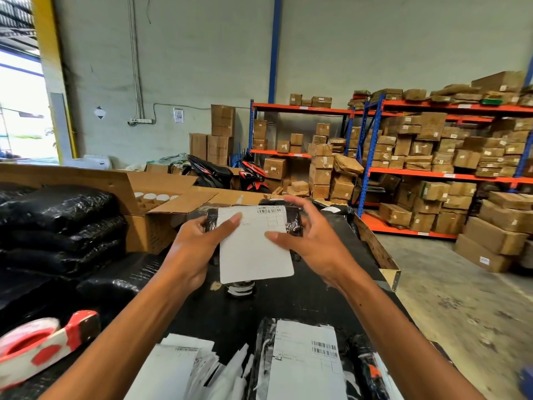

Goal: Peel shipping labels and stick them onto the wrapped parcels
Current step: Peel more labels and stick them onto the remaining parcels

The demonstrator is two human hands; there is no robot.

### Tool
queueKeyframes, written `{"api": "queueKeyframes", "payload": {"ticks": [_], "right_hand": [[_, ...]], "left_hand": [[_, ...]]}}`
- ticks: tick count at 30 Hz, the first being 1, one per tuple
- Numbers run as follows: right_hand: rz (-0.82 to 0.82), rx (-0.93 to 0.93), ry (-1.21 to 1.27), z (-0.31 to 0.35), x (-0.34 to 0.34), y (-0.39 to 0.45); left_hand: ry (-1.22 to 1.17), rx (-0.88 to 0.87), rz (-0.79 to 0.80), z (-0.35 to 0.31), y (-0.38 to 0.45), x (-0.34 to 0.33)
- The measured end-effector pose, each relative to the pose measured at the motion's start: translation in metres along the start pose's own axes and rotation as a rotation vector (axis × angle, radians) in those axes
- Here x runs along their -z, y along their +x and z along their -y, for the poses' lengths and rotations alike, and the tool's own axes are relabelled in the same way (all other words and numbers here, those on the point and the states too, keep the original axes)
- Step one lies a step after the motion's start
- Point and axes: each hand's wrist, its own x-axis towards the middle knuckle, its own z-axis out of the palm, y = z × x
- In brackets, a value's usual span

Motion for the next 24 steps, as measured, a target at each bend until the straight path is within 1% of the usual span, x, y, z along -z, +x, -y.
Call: {"api": "queueKeyframes", "payload": {"ticks": [2, 6, 7, 10, 13, 16, 19, 22, 24], "right_hand": [[0.032, -0.007, -0.030, 0.001, 0.004, -0.001], [-0.009, 0.011, 0.059, 0.002, 0.011, -0.003], [-0.004, 0.023, 0.029, 0.003, 0.012, -0.004], [0.054, 0.057, -0.170, 0.005, 0.016, -0.008], [0.066, 0.070, -0.198, 0.008, 0.017, -0.015], [0.000, 0.093, -0.202, 0.008, 0.015, -0.022], [-0.138, 0.118, -0.261, 0.007, 0.007, -0.027], [-0.211, 0.190, -0.398, 0.003, 0.000, -0.031], [-0.211, 0.183, -0.442, 0.003, -0.003, -0.036]], "left_hand": [[-0.037, 0.017, 0.049, 0.000, 0.001, 0.001], [-0.008, 0.007, 0.188, 0.003, 0.001, 0.003], [-0.021, 0.019, 0.224, 0.002, 0.002, 0.004], [-0.060, 0.054, 0.309, 0.000, 0.002, 0.005], [-0.019, 0.052, 0.318, 0.000, 0.000, 0.002], [-0.061, 0.062, 0.304, 0.001, -0.002, -0.002], [-0.118, 0.050, 0.311, 0.002, -0.006, -0.008], [-0.006, -0.016, 0.350, 0.007, -0.014, -0.014], [0.012, -0.024, 0.323, 0.014, -0.016, -0.015]]}}
